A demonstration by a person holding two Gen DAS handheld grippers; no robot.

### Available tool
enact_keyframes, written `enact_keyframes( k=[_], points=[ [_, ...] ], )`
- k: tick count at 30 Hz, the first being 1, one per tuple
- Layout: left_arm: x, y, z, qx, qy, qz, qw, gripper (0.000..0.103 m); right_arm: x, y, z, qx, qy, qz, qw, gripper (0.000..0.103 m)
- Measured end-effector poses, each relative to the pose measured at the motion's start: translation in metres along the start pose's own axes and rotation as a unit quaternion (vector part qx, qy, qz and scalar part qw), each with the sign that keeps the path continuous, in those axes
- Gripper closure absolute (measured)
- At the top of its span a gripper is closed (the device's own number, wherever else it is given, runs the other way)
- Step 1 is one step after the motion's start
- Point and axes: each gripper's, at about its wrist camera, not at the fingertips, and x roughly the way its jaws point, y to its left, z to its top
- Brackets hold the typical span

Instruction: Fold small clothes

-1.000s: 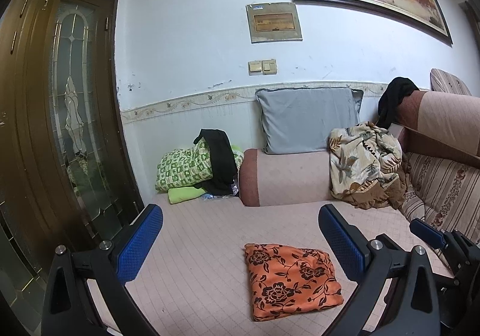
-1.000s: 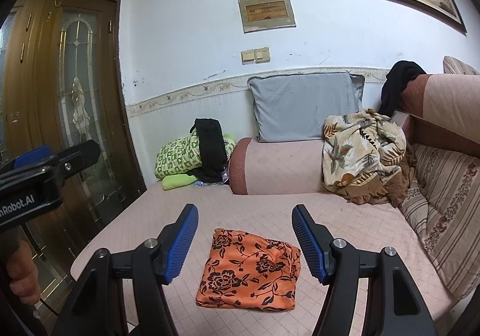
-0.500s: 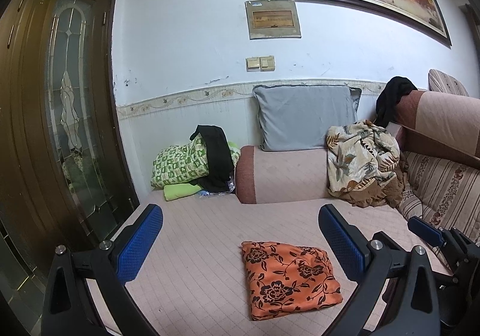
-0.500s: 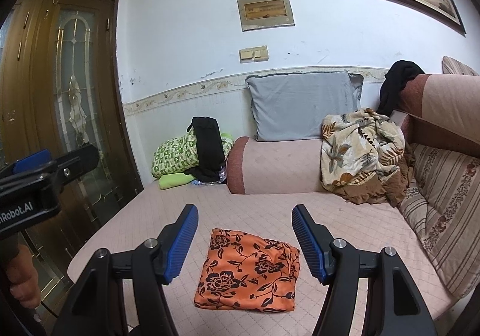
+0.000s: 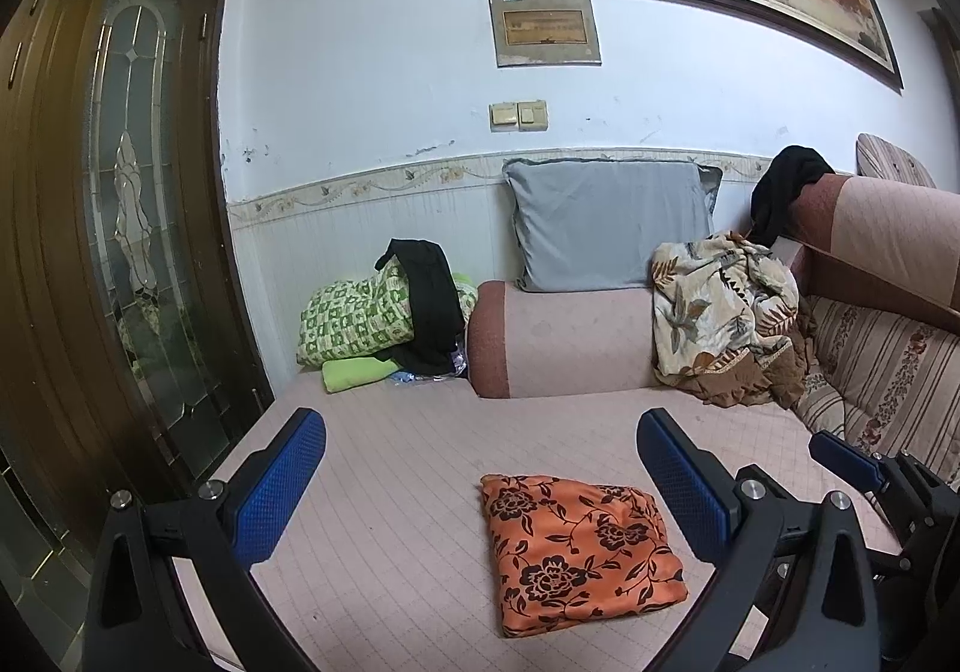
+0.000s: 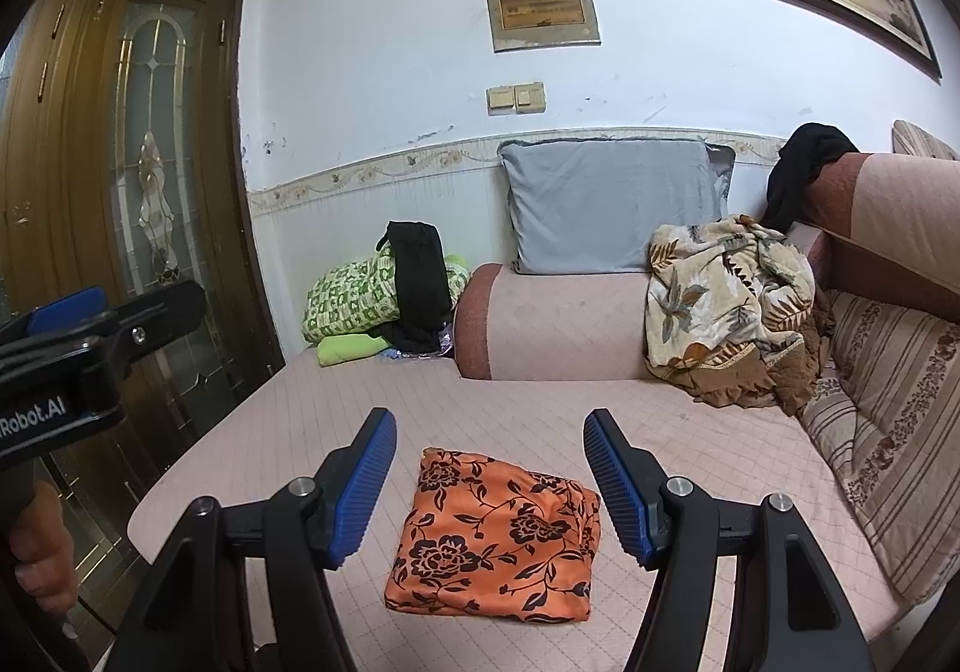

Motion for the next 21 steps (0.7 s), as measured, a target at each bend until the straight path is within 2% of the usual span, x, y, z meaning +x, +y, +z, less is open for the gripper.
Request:
enact_keyframes(
  k=[14, 19, 21],
  points=[
    [0.008, 0.001, -0.002, 0.002, -0.001, 0.001, 1.0000, 0.000, 0.020, -0.004, -0.009, -0.004, 0.022, 0.004, 1.000, 0.034],
    [0.025, -0.002, -0.003, 0.002, -0.002, -0.007, 1.0000, 0.000, 0.032, -0.012, -0.011, 0.001, 0.030, 0.000, 1.000, 0.034],
    [0.040, 0.002, -0.005, -0.007, 0.009, -0.009, 0.9999, 0.000, 0.041, -0.020, -0.011, 0.000, 0.032, -0.011, 0.999, 0.034]
  ],
)
